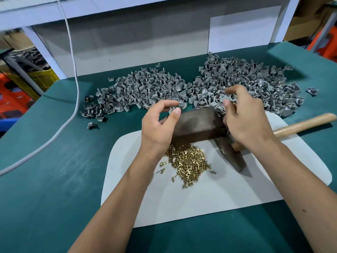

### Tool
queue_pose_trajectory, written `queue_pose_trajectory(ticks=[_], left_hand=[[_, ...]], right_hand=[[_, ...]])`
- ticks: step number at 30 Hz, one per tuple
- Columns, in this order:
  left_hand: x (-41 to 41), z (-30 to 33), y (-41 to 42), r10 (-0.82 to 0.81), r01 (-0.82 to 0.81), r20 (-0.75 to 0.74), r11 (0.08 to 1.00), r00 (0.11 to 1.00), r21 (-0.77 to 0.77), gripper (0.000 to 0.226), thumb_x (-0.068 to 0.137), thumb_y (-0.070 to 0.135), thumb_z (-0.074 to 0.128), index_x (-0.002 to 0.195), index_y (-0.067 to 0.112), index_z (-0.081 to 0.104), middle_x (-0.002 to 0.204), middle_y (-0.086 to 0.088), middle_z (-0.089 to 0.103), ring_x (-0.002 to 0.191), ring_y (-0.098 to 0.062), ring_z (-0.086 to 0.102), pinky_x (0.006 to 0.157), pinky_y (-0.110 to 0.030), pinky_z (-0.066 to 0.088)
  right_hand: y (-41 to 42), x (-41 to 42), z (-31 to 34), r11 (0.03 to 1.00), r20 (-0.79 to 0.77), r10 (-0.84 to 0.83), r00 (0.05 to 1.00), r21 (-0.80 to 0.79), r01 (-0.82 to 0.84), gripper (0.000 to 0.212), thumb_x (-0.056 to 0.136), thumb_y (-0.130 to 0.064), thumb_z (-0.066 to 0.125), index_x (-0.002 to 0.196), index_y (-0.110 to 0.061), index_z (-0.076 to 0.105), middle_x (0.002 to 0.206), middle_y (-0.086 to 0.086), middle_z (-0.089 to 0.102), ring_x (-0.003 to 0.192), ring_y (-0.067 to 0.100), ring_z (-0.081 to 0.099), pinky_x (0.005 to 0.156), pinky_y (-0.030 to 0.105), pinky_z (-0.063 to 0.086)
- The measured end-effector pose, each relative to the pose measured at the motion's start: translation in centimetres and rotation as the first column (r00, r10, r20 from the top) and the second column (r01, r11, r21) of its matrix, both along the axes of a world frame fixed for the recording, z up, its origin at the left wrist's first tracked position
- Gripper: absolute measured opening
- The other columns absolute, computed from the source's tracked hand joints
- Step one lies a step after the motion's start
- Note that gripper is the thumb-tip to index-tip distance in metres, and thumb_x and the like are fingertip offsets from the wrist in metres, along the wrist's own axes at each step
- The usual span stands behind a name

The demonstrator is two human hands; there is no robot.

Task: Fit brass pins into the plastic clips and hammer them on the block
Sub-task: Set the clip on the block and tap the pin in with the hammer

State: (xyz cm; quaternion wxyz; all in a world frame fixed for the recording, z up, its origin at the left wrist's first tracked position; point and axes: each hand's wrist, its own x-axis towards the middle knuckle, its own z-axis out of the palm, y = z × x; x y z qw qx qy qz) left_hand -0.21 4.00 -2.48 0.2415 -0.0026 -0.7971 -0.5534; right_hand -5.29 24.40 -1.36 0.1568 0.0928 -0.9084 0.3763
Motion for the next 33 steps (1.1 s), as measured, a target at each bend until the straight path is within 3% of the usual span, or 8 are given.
queue_pose_trajectory(ticks=[3,7,13,18,21,27,30,33], left_hand=[[-0.2,-0.2,-0.1,0.034,-0.034,0.003,0.999,0.999,0.005,0.023,0.093,0.030,0.060,0.108,0.019,0.074,0.107,0.008,0.072,0.106,-0.007,0.063,0.083,-0.010,0.046],[-0.9,-0.7,-1.3,0.146,-0.151,0.063,0.984,0.987,0.092,0.017,0.097,0.031,0.061,0.102,0.023,0.075,0.099,0.013,0.072,0.100,-0.007,0.065,0.096,-0.041,0.056],[-1.7,-1.2,-3.9,0.296,-0.318,0.133,0.928,0.946,0.195,0.018,0.097,0.034,0.060,0.095,0.025,0.076,0.092,0.011,0.073,0.098,-0.015,0.067,0.095,-0.049,0.057],[-1.8,-1.1,-4.4,0.326,-0.360,0.173,0.902,0.929,0.236,0.020,0.094,0.039,0.060,0.093,0.028,0.077,0.092,0.013,0.074,0.098,-0.012,0.067,0.095,-0.048,0.057],[-1.9,-1.2,-4.6,0.327,-0.360,0.172,0.904,0.929,0.230,0.022,0.095,0.037,0.060,0.096,0.023,0.077,0.093,0.008,0.074,0.098,-0.018,0.068,0.094,-0.049,0.057],[-2.0,-1.3,-4.9,0.337,-0.375,0.184,0.896,0.923,0.240,0.019,0.096,0.031,0.061,0.095,0.021,0.077,0.092,0.008,0.074,0.097,-0.018,0.068,0.094,-0.049,0.057],[-2.1,-1.3,-5.0,0.335,-0.373,0.179,0.892,0.925,0.256,0.018,0.094,0.033,0.063,0.092,0.022,0.077,0.086,0.009,0.073,0.092,-0.016,0.068,0.092,-0.049,0.058],[-2.2,-1.3,-4.9,0.320,-0.364,0.189,0.888,0.928,0.281,0.015,0.095,0.031,0.065,0.091,0.023,0.076,0.086,0.009,0.073,0.093,-0.017,0.068,0.093,-0.049,0.058]], right_hand=[[0.3,-0.1,0.0,1.000,0.031,0.002,1.000,0.009,-0.002,0.025,0.106,-0.026,0.048,0.130,-0.023,0.052,0.084,0.011,0.071,0.079,0.028,0.069,0.078,0.046,0.057],[0.8,-0.3,0.0,1.000,0.053,-0.008,0.999,-0.002,0.008,0.021,0.106,-0.025,0.048,0.125,-0.023,0.056,0.080,0.009,0.072,0.075,0.026,0.070,0.078,0.044,0.057],[0.2,-1.3,1.1,0.995,0.017,-0.085,0.996,0.059,0.084,0.017,0.104,-0.026,0.053,0.115,-0.019,0.063,0.077,0.007,0.070,0.058,0.015,0.060,0.059,0.029,0.043],[-4.7,-3.5,4.6,0.983,-0.038,0.100,0.994,0.156,-0.093,0.009,0.097,-0.031,0.067,0.103,-0.026,0.072,0.095,-0.004,0.072,0.082,0.017,0.068,0.082,0.030,0.053],[-9.1,-5.3,6.1,0.845,0.165,0.247,0.955,0.446,-0.296,0.015,0.091,-0.044,0.073,0.094,-0.030,0.075,0.103,-0.002,0.074,0.092,0.020,0.065,0.091,0.032,0.053],[-14.1,-6.9,5.4,0.558,0.431,0.141,0.892,0.709,-0.431,0.050,0.082,-0.051,0.081,0.104,-0.007,0.071,0.088,0.006,0.073,0.072,0.022,0.066,0.072,0.032,0.058],[-14.7,-7.6,4.1,0.645,0.423,0.168,0.891,0.636,-0.424,0.037,0.083,-0.034,0.085,0.105,-0.007,0.072,0.099,0.009,0.075,0.087,0.025,0.073,0.083,0.035,0.062],[-14.6,-7.7,4.2,0.772,0.430,0.142,0.892,0.516,-0.371,0.016,0.087,-0.015,0.080,0.098,-0.006,0.074,0.088,0.012,0.076,0.072,0.023,0.076,0.074,0.039,0.065]])
